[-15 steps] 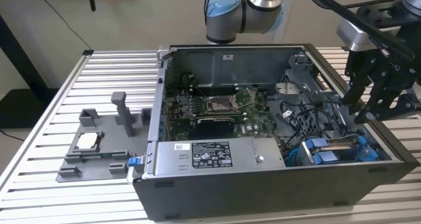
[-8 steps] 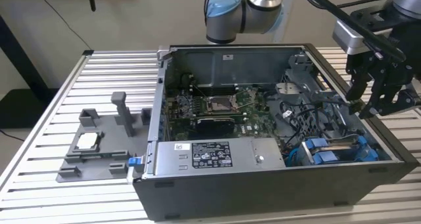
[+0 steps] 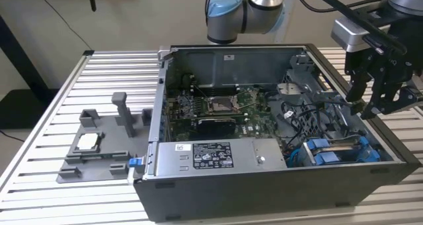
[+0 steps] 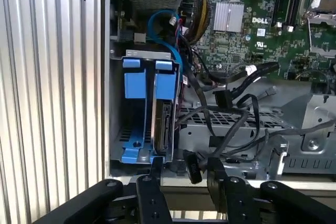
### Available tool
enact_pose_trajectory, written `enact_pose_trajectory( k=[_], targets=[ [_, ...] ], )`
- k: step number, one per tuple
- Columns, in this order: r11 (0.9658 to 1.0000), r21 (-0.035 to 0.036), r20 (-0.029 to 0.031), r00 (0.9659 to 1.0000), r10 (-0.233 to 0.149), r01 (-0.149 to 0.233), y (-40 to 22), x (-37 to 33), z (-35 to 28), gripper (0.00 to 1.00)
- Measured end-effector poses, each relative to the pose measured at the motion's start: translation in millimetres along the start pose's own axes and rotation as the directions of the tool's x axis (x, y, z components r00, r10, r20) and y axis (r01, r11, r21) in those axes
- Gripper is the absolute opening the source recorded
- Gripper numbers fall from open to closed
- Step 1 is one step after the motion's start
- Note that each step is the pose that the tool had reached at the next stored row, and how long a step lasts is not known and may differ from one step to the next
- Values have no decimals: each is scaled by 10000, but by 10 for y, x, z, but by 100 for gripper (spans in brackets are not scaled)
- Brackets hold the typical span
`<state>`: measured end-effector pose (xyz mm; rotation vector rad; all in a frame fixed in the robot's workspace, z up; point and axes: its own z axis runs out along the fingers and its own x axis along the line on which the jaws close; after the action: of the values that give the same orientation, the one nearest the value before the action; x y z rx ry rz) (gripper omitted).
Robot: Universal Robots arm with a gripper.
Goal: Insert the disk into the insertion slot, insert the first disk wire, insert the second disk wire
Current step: 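Insert the first disk wire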
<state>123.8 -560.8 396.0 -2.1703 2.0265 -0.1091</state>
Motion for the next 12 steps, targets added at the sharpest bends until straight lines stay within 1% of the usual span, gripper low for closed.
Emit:
enact_pose_trajectory(
  k=[2,3,4,7,8,9,10,11,12],
  targets=[
    [10000,-6,16,10000,-91,91,11,-20,0,47],
    [9999,-9,13,9999,-134,134,11,-21,0,47],
    [9999,-13,-10,9999,-158,158,14,-21,0,47],
    [9998,-25,-134,9997,-185,184,25,-23,-3,47],
    [9998,-28,-172,9997,-192,192,28,-24,-4,45],
    [9998,-31,-214,9996,-200,200,32,-25,-4,38],
    [9998,-28,-246,9995,-207,206,35,-28,-4,38],
    [9998,-24,-269,9994,-212,211,38,-32,-5,32],
    [9998,-22,-274,9994,-213,212,40,-34,-4,26]
  ],
)
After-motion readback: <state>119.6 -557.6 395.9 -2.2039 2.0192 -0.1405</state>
